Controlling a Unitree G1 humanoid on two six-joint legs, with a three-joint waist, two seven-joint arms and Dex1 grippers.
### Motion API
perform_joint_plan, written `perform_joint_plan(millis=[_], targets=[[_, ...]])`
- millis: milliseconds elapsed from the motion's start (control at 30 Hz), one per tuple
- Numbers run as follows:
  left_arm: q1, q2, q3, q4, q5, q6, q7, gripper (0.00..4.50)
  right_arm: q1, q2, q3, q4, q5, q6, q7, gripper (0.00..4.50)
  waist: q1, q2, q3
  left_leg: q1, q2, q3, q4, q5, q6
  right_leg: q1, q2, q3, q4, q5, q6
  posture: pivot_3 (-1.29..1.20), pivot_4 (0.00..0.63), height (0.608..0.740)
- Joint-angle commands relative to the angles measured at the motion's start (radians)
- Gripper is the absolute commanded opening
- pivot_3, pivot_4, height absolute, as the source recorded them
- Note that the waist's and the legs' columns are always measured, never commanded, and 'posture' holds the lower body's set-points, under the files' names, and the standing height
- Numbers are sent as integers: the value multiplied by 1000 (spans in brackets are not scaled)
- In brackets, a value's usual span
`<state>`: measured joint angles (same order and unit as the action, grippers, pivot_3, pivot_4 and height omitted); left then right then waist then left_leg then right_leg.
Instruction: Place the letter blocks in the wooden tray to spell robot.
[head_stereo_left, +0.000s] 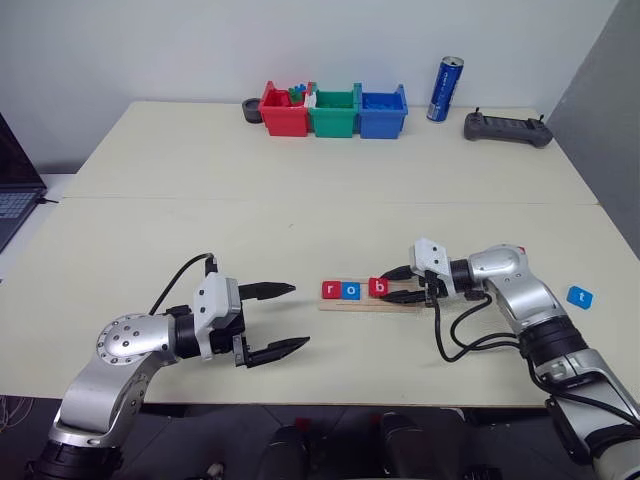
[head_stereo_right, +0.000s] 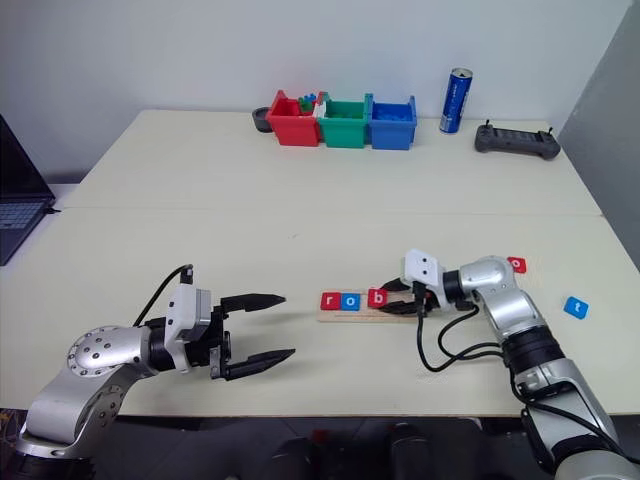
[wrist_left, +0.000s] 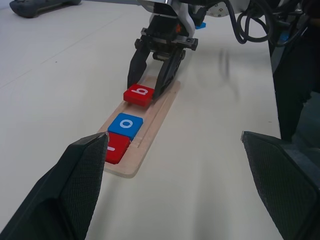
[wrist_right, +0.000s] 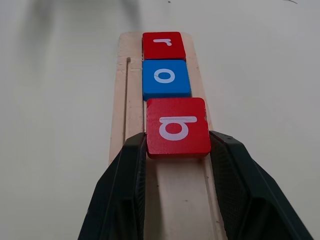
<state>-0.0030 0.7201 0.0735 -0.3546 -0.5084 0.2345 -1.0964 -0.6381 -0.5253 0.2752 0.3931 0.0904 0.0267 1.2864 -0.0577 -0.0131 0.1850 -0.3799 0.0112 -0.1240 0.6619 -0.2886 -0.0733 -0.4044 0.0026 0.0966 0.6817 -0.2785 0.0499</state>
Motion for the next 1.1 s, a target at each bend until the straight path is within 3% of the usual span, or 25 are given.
perform_joint_plan(millis=[33,200,500,900,1100], targets=[[2,3,17,-39,-16,-1,8,4500,-21,11,-3,-23,4,-17,5,1464,0,0,0,0,0,0,0,0,0,0,0,0,0,0,0,0,150,740],[2,3,15,-38,-14,-3,13,4500,-31,19,-4,-9,-4,-23,0,1464,0,0,0,0,0,0,0,0,0,0,0,0,0,0,0,0,150,740],[3,3,10,-35,-13,-4,15,4500,-39,8,-32,-20,21,10,3,4467,0,0,0,0,0,0,0,0,0,0,0,0,0,0,0,0,150,740],[-25,-4,-5,-10,-10,-8,6,4500,69,-114,-137,-307,150,220,7,4467,3,0,0,-1,0,-1,0,0,0,0,0,0,0,0,0,0,150,740],[-56,-22,-25,6,-7,-12,7,4500,167,-178,-233,-378,155,263,-107,4467,3,0,0,0,0,0,0,0,0,0,0,0,0,0,0,0,150,740]])
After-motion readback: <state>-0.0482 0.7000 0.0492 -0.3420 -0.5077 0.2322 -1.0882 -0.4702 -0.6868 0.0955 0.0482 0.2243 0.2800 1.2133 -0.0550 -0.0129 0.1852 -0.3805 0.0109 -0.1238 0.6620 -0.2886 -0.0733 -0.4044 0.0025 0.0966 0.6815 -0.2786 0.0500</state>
